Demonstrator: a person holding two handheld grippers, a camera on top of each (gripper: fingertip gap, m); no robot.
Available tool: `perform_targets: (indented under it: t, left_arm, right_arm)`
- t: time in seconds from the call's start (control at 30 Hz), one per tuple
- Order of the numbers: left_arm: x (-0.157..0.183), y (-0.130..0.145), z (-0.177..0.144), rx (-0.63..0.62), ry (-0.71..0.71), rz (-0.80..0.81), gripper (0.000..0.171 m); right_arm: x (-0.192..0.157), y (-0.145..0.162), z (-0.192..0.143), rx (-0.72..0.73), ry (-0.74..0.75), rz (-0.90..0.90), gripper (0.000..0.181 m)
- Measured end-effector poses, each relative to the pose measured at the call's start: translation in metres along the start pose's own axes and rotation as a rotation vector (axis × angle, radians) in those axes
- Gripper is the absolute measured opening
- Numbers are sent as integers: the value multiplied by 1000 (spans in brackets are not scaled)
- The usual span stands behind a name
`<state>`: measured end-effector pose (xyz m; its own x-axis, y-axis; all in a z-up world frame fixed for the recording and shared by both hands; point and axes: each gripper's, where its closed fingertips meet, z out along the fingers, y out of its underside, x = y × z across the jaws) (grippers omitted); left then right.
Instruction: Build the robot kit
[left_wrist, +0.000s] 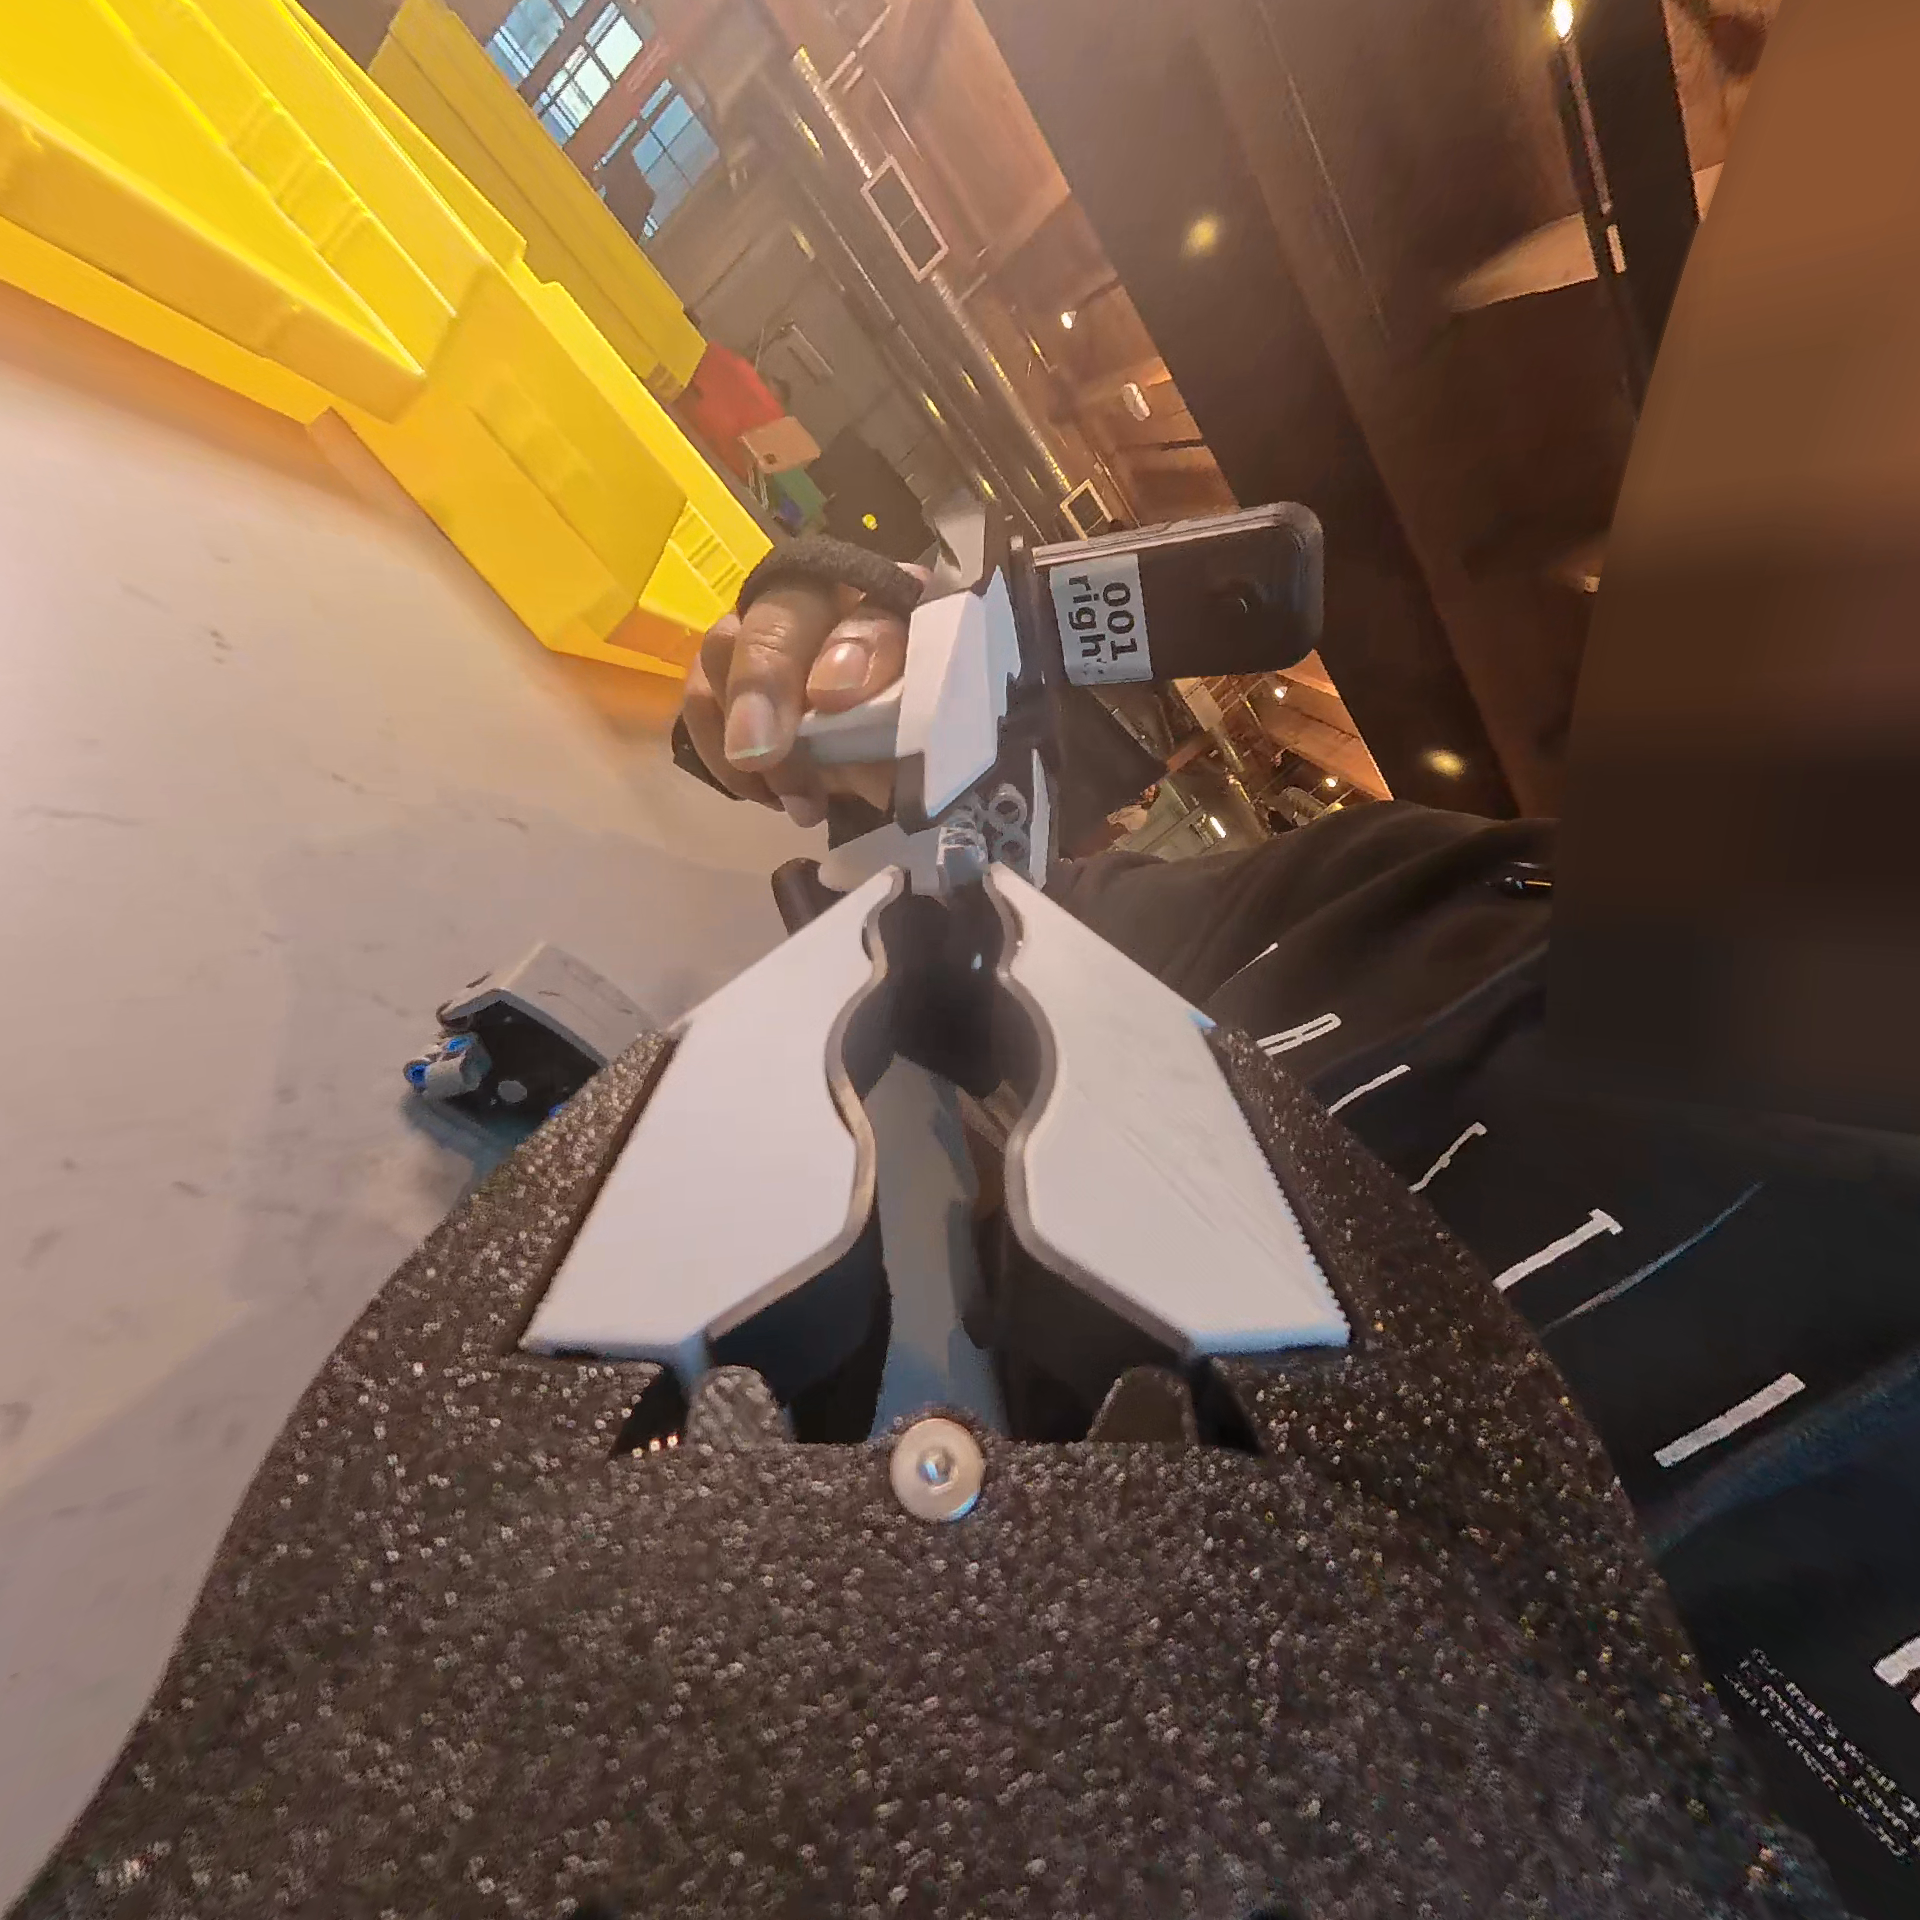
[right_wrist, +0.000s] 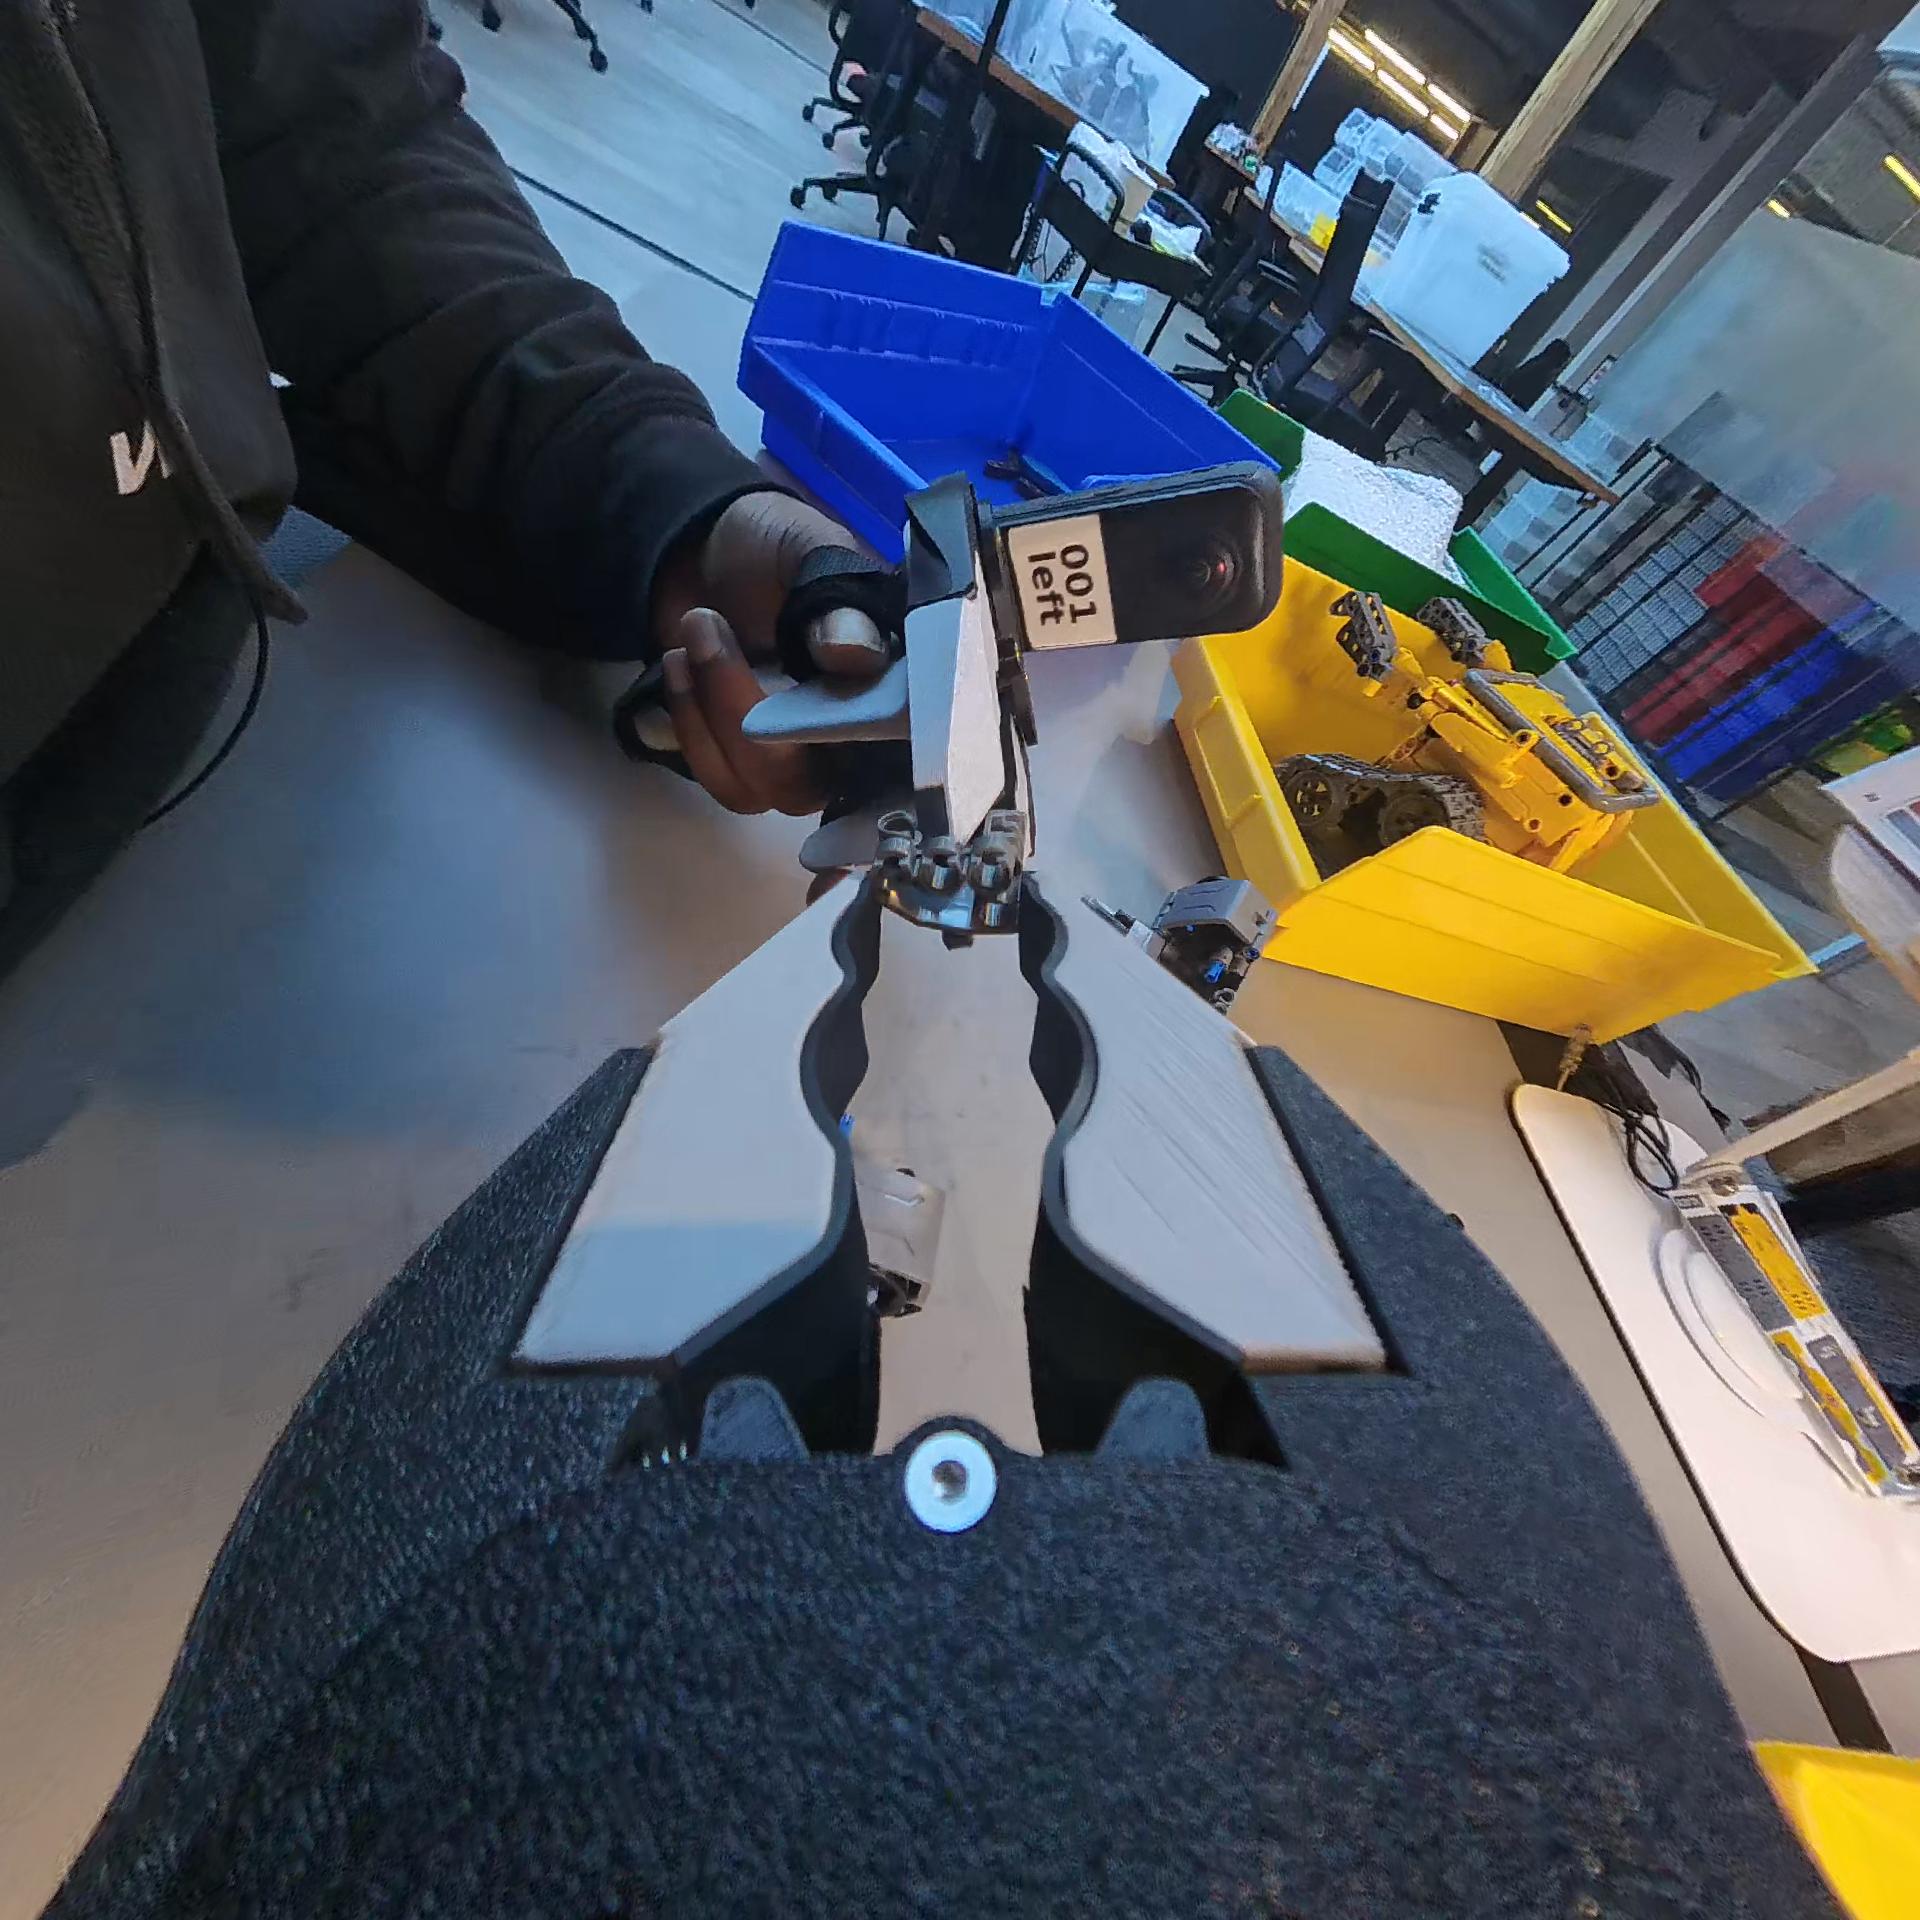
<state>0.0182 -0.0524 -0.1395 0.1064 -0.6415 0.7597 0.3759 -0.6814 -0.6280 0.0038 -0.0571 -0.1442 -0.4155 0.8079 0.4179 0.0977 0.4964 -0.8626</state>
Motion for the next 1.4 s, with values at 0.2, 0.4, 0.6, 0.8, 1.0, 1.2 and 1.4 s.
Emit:
perform_targets:
  t: [0.2, 0.4, 0.6, 0.8, 1.0, 1.2, 1.4]
  left_arm:
    - [-1, -1, -2, 7, 10, -48, 5]
    - [-7, -11, -10, 85, 9, -86, 4]
    - [-5, -4, -7, 53, 25, -82, 5]
    - [-8, 2, -9, 18, -6, -27, 5]
    - [-20, -23, -24, 120, -129, 90, 2]
    - [-29, -33, -41, 165, -206, 123, 2]
    - [-36, -29, -43, 136, -235, 123, 2]
  right_arm:
    - [1, 4, 2, -25, 29, -25, 25]
    - [12, 1, -4, 10, 94, -7, 23]
    - [7, 1, -5, 16, 51, -6, 22]
    - [2, 5, -3, 1, 27, -23, 22]
    - [11, 25, -5, -40, -28, 267, 49]
    - [-24, 98, 5, -348, -135, 357, 70]
    - [-23, 104, 13, -359, -119, 354, 48]
